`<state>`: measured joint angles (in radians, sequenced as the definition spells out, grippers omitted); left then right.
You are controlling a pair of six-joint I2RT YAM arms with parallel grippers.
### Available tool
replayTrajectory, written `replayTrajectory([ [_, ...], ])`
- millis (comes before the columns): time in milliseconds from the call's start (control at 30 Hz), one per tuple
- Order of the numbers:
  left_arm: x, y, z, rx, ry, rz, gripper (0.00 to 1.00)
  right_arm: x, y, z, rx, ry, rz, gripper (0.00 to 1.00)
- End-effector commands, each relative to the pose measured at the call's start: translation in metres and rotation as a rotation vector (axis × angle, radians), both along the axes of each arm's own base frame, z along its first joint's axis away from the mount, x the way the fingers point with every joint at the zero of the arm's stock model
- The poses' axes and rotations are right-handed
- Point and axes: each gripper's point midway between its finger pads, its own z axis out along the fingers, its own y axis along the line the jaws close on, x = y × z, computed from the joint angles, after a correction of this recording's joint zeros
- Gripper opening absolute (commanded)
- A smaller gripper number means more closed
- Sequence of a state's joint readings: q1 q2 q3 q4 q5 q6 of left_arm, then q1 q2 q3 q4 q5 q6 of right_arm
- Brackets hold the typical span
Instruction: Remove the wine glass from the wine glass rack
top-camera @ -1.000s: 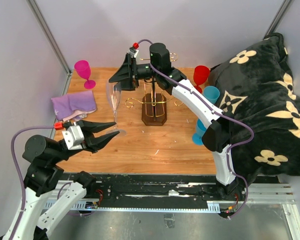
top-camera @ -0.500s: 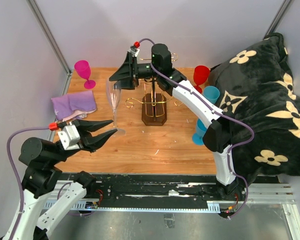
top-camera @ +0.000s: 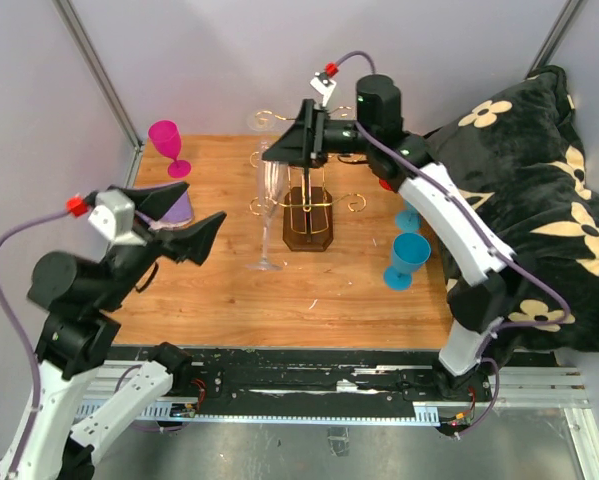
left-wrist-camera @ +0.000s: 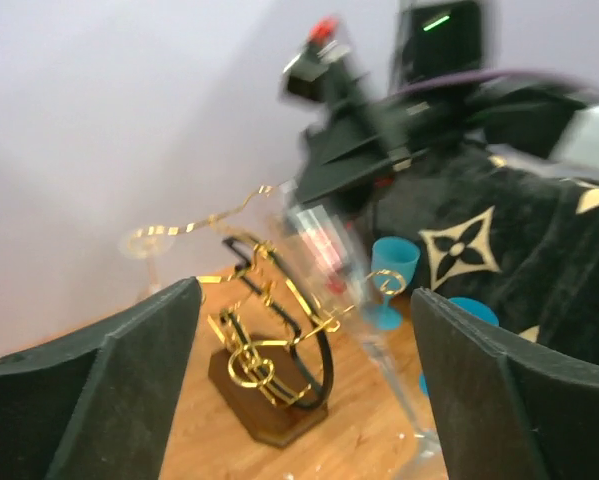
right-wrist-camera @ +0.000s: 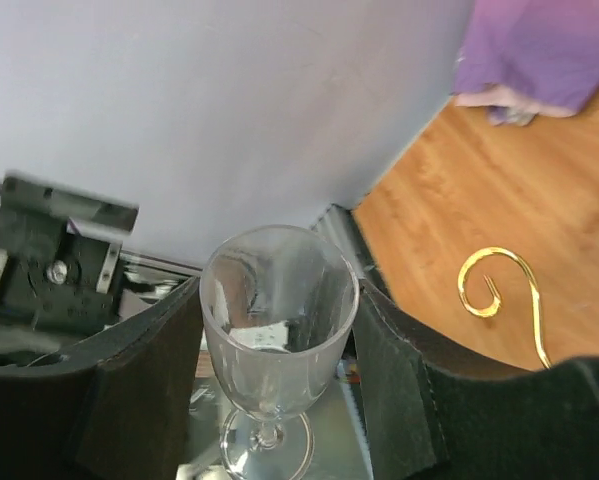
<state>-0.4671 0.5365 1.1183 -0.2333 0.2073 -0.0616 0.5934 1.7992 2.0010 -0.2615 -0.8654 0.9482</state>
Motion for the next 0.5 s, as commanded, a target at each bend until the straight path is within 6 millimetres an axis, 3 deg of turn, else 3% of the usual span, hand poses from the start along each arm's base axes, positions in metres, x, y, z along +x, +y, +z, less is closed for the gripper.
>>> replayTrajectory([
  [0,0.046,0.008,-0.025,-0.015,0.172,0.154,0.94,-0.023,-0.046,-0.01,-0.212,-0.349,-0.132,0.45],
  [267,0.059,0.016,-0.021,-0.059,0.125,0.223,0.97,-0.063,-0.095,-0.062,-0.51,-0.732,-0.362,0.45],
  [333,0.06,0.016,-0.022,-0.06,0.123,0.223,0.97,-0.064,-0.105,-0.067,-0.508,-0.806,-0.459,0.45],
  [400,0.061,0.015,-0.022,-0.06,0.119,0.22,0.97,-0.064,-0.119,-0.089,-0.528,-0.842,-0.54,0.45],
  [467,0.06,0.014,-0.022,-0.056,0.114,0.216,0.97,-0.064,-0.135,-0.096,-0.517,-0.875,-0.627,0.46],
])
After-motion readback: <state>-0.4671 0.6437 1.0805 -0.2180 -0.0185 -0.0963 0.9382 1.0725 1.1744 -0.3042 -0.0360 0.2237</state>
